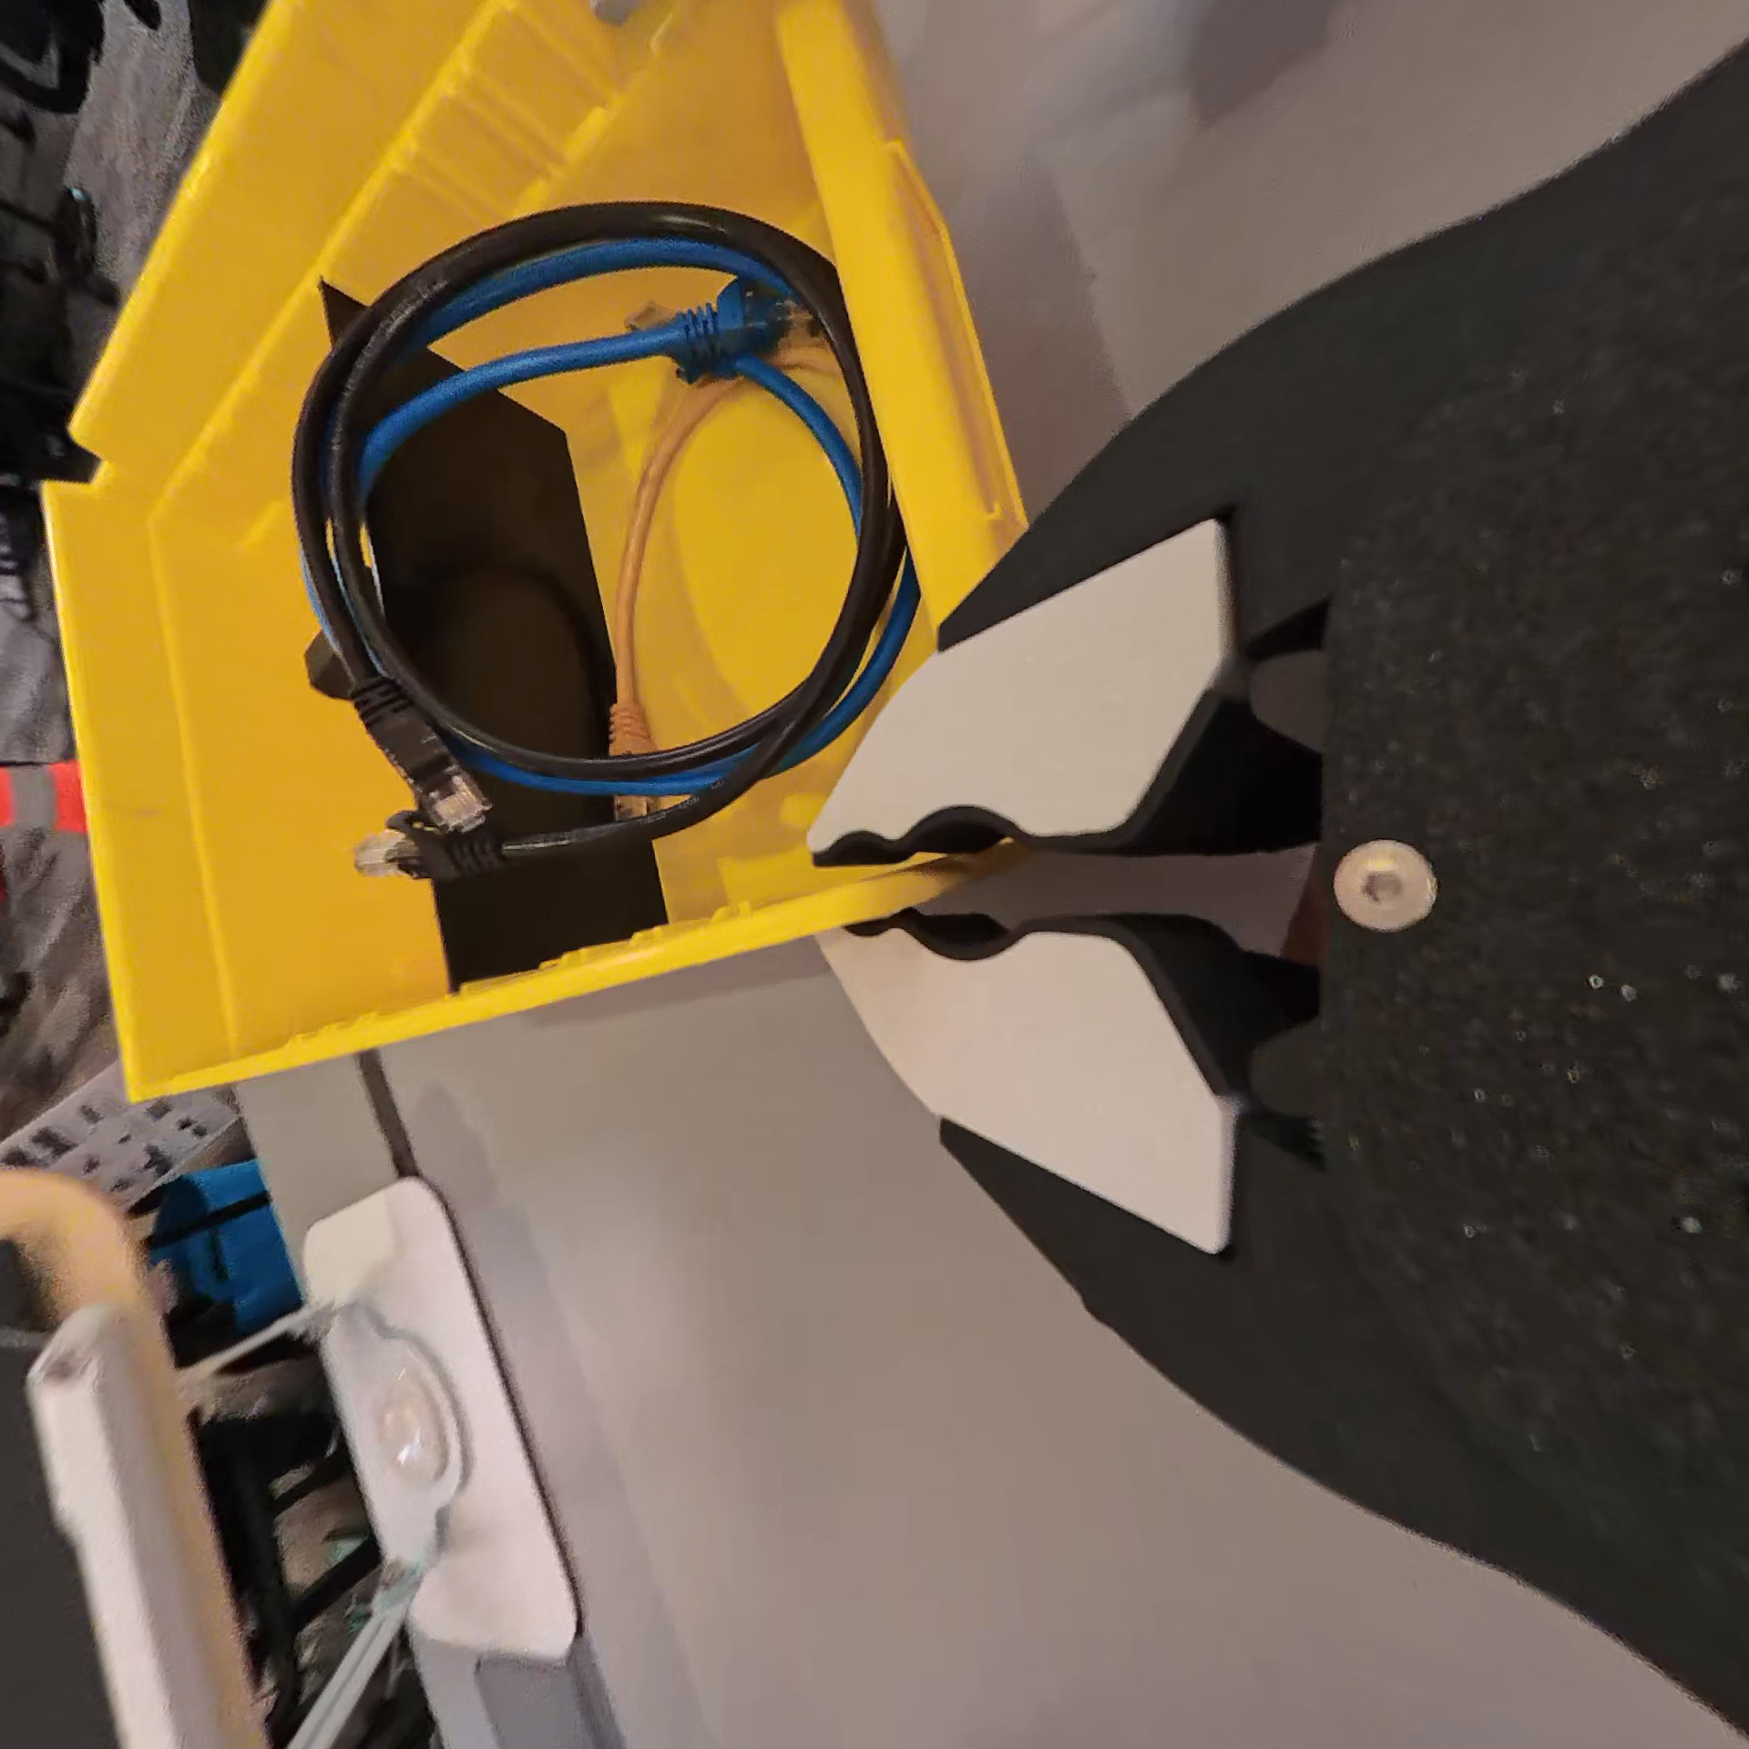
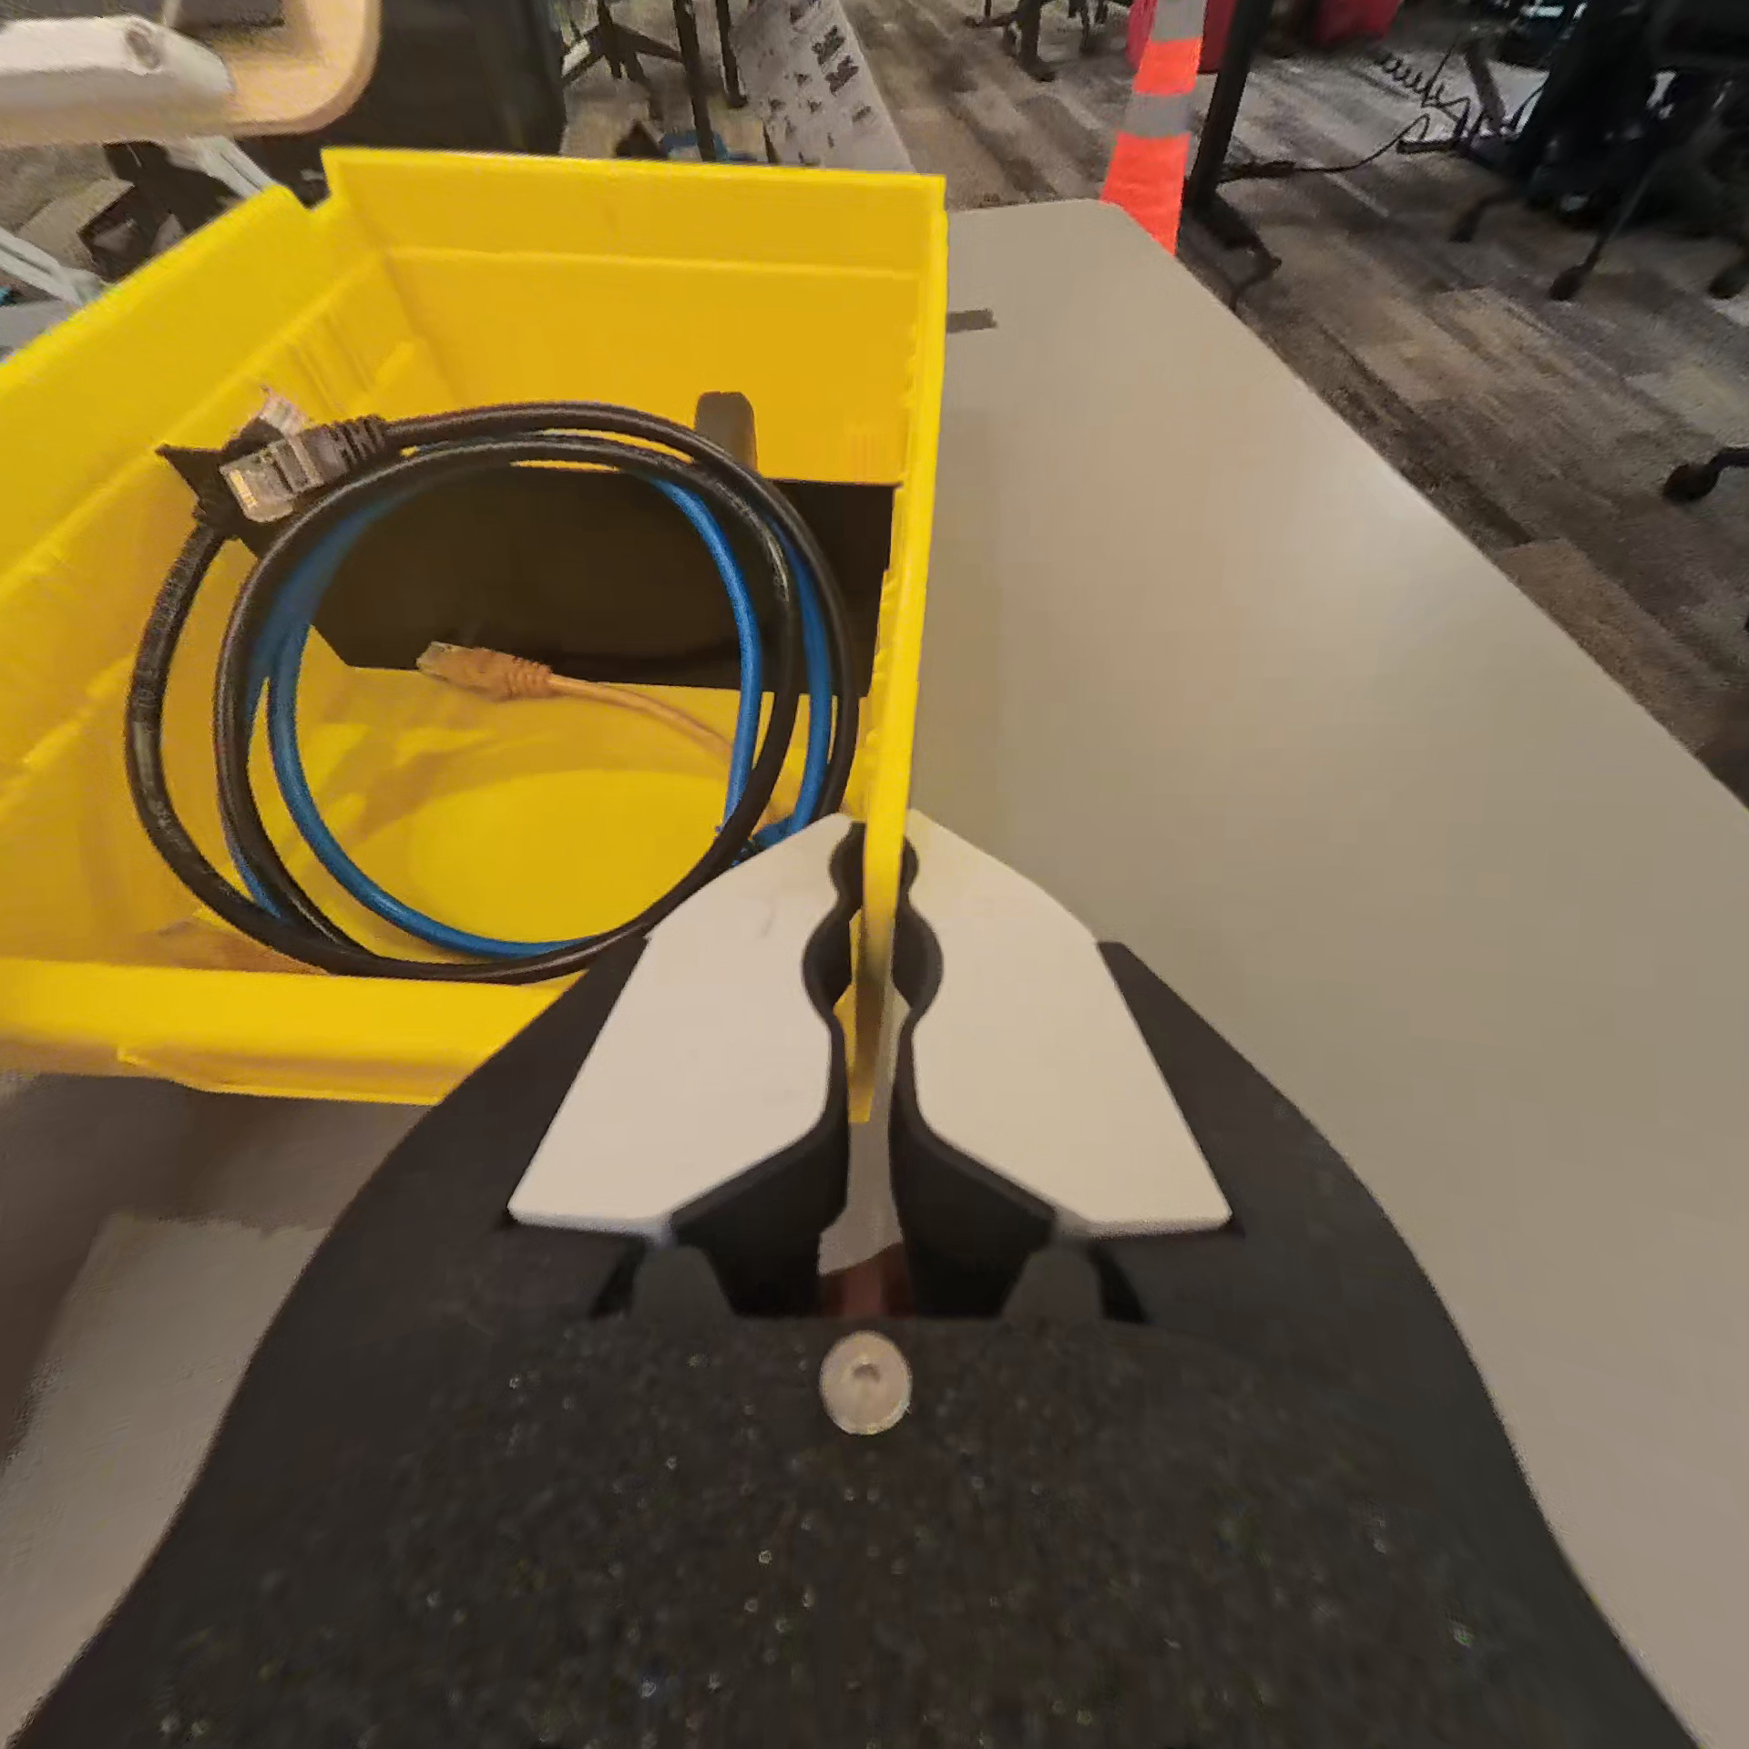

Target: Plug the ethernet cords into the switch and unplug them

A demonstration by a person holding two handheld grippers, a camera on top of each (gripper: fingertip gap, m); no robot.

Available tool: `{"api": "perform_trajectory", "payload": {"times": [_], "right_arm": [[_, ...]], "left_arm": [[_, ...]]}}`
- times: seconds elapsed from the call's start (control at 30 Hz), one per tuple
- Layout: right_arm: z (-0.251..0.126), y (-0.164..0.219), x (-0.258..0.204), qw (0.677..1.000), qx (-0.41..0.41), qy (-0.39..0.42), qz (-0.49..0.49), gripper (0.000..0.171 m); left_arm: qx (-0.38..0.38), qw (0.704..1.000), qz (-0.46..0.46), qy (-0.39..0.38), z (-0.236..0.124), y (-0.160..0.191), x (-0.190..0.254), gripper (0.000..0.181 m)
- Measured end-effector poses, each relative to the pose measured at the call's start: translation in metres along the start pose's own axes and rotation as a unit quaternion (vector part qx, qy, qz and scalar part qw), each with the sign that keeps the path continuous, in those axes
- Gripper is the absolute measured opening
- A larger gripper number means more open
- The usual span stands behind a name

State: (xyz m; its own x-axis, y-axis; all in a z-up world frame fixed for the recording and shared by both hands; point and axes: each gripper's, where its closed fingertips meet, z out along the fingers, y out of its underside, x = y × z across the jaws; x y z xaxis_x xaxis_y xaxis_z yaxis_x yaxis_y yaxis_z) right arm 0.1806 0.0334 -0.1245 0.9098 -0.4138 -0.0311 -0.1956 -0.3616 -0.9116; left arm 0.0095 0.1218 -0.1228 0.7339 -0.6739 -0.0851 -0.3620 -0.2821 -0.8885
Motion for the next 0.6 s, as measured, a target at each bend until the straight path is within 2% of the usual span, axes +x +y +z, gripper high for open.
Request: {"api": "perform_trajectory", "payload": {"times": [0.2, 0.37, 0.6], "right_arm": [[-0.009, -0.026, -0.079, 0.998, 0.034, -0.053, -0.026, 0.003], [-0.004, -0.021, -0.169, 0.994, 0.020, -0.098, -0.045, 0.003], [0.010, -0.004, -0.248, 0.990, -0.005, -0.126, -0.062, 0.003]], "left_arm": [[0.034, 0.998, -0.008, -0.056, -0.049, 0.001, -0.070, 0.007], [0.019, 0.994, -0.027, -0.104, -0.085, 0.030, -0.147, 0.007], [-0.016, 0.988, -0.074, -0.137, -0.098, 0.070, -0.217, 0.006]]}}
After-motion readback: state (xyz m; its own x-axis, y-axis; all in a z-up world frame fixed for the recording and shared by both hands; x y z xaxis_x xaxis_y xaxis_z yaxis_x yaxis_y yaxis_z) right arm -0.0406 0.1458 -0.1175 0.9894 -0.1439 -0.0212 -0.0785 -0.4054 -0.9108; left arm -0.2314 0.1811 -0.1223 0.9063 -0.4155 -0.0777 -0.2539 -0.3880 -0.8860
